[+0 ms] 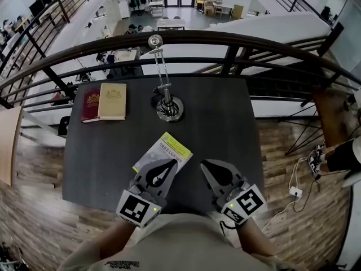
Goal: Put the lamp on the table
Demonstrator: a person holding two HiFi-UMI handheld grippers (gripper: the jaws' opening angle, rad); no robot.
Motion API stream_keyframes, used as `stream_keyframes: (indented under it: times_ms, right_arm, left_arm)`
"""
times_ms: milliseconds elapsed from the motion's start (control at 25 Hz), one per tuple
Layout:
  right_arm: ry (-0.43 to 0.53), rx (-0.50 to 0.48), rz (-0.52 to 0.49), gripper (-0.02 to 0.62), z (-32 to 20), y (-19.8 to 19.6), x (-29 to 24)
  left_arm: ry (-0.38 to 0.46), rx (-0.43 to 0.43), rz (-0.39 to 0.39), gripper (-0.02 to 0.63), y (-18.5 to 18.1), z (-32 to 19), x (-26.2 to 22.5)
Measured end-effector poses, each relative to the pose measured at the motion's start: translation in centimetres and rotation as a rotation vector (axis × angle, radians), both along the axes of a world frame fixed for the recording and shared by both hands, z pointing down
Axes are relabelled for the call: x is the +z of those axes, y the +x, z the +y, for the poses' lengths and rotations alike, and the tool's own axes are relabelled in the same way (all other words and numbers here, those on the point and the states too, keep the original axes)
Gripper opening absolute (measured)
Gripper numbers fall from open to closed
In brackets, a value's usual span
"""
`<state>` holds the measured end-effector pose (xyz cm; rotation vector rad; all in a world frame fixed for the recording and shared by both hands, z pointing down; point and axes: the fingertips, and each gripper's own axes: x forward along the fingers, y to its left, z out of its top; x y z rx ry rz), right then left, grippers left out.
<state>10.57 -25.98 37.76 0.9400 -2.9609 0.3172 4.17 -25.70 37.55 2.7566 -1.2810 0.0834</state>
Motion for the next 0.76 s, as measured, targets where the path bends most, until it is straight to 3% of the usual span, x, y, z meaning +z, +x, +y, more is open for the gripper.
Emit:
stream_keyframes:
  times_ms: [760]
  right_arm:
    - [-0.055,-0.025,0.051,0.002,0.6,0.2,1.0]
  left_arm:
    - [-0.017,0.006,-0.009,0.005,0.9,0.3,0.5]
